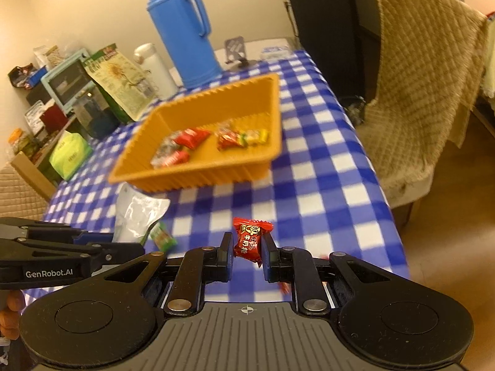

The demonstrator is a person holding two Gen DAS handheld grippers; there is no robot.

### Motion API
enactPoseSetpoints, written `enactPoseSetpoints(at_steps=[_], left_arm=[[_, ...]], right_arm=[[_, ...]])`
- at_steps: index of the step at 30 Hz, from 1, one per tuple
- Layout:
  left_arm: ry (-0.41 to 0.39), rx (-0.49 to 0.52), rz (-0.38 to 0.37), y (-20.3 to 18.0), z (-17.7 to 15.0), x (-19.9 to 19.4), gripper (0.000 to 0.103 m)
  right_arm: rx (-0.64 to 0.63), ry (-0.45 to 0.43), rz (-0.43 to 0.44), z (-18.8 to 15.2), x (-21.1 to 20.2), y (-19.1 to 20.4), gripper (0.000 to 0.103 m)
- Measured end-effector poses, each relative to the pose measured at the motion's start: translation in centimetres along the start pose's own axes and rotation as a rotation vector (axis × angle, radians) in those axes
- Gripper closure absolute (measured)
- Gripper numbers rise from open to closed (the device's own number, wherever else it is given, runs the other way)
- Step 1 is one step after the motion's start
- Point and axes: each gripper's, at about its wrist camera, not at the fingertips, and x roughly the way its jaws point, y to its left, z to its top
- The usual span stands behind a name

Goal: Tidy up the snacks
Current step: 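Carry both held snacks over the orange tray, then open both grippers to drop the snacks into the orange tray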

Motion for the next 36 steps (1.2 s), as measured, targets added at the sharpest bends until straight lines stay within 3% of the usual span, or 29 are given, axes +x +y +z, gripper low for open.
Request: enactPoseSetpoints(at_steps=[10, 21, 29, 36], left_arm=[[-0.083, -0.056, 0.026, 1.9, 6.5, 0.8, 0.08], [-0.082, -0.15, 0.097, 3.9, 12.1, 5.4, 0.08], [-0.037, -0.195, 0.13, 5.3, 13.8, 8.7, 0.08], [0.02, -0.241, 0.134, 5.9, 13.4, 11.0, 0.08]], right_arm=[[-0.027, -0.068, 0.041, 5.9, 3.0, 1.5, 0.084], [-0.055, -0.082, 0.005, 10.5, 7.4, 1.3, 0.085], [-0.051, -0.053, -0.021, 11.4, 9.7, 0.6, 0.085], [-0.045, -0.023, -0.033, 11.3, 11.2, 0.2, 0.085]])
